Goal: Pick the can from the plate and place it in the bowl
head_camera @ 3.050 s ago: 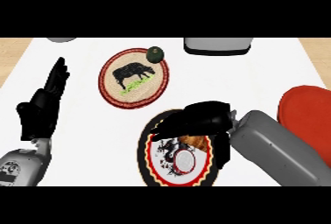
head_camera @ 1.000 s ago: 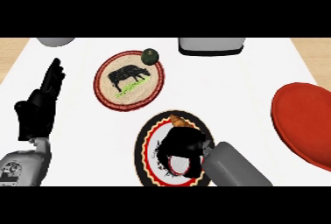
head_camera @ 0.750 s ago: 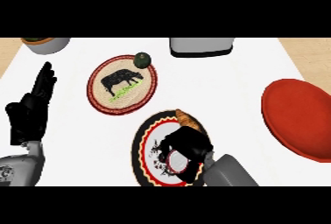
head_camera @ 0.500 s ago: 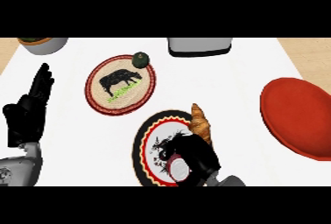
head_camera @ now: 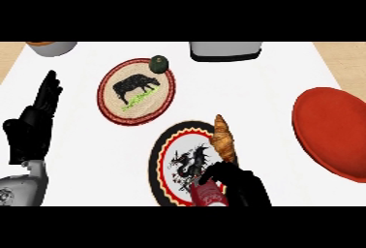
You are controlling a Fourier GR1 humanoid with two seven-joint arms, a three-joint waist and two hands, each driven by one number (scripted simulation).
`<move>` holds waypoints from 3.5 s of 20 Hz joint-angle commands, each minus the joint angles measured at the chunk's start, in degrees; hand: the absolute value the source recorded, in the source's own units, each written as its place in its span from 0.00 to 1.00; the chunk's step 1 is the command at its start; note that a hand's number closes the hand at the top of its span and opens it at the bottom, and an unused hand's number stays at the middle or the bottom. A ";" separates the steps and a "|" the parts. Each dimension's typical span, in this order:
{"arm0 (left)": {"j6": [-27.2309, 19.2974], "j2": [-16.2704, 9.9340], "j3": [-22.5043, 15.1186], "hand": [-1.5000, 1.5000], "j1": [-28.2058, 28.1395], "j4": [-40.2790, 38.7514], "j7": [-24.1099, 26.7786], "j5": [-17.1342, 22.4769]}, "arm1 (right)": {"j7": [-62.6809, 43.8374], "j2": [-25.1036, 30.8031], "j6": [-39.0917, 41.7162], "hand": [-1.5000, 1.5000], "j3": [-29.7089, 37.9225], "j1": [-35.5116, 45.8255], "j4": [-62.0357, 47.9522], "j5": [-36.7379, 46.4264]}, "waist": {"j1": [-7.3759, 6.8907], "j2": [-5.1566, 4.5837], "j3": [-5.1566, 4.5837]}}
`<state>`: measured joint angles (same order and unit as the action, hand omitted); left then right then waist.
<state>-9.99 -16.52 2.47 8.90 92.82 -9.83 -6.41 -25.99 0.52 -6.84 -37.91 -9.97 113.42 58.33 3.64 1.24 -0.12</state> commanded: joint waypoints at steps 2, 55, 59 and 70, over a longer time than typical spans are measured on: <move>0.70 0.11 0.27 0.50 2.98 -0.98 -1.20 0.59 | -9.41 3.00 -1.12 1.00 -2.66 -9.43 17.59 10.10 | -1.15 -0.65 0.05; 3.70 3.63 0.97 0.50 5.33 -4.69 2.04 -2.58 | 65.13 35.40 -0.82 0.00 74.89 38.60 -88.88 -43.42 | -3.99 -1.51 0.20; 1.52 6.21 -1.56 0.50 3.36 -2.33 1.47 -5.15 | 64.11 39.81 7.50 0.00 76.61 37.58 -90.97 -46.86 | -3.95 -1.40 0.19; 2.49 5.62 0.22 0.50 -0.23 -2.19 4.34 -5.00 | 73.46 43.67 29.07 0.00 80.48 19.44 -86.58 -56.12 | -3.04 -1.16 0.09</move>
<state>-6.78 -12.05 3.04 10.72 92.96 -9.61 -10.35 44.59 43.90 16.53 42.32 14.88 24.94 4.34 0.43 0.08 0.01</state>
